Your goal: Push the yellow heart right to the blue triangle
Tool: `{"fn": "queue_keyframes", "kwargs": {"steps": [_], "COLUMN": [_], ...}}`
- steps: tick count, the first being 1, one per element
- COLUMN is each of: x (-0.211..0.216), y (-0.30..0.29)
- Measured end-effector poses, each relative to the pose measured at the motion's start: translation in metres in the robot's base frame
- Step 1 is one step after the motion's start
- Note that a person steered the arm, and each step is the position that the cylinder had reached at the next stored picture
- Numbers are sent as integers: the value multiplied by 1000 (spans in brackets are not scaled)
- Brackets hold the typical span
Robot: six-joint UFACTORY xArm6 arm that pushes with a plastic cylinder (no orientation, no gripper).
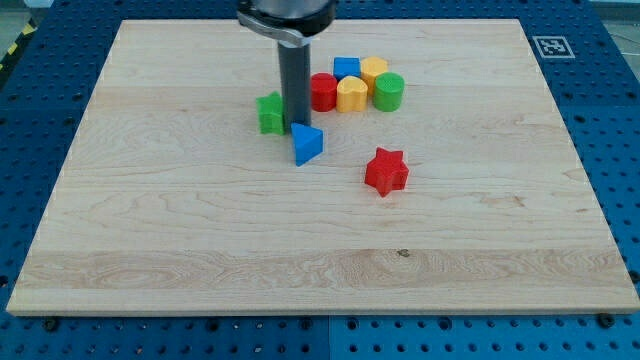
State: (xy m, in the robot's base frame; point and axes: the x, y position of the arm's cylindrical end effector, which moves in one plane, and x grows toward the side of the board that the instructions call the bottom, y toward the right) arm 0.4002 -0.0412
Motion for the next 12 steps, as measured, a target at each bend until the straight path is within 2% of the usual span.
{"fn": "queue_keyframes", "kwargs": {"steps": [4,6,7,9,12], "x": [-92,-76,-47,-52,-43], "y": [-26,64,90,82,118]}}
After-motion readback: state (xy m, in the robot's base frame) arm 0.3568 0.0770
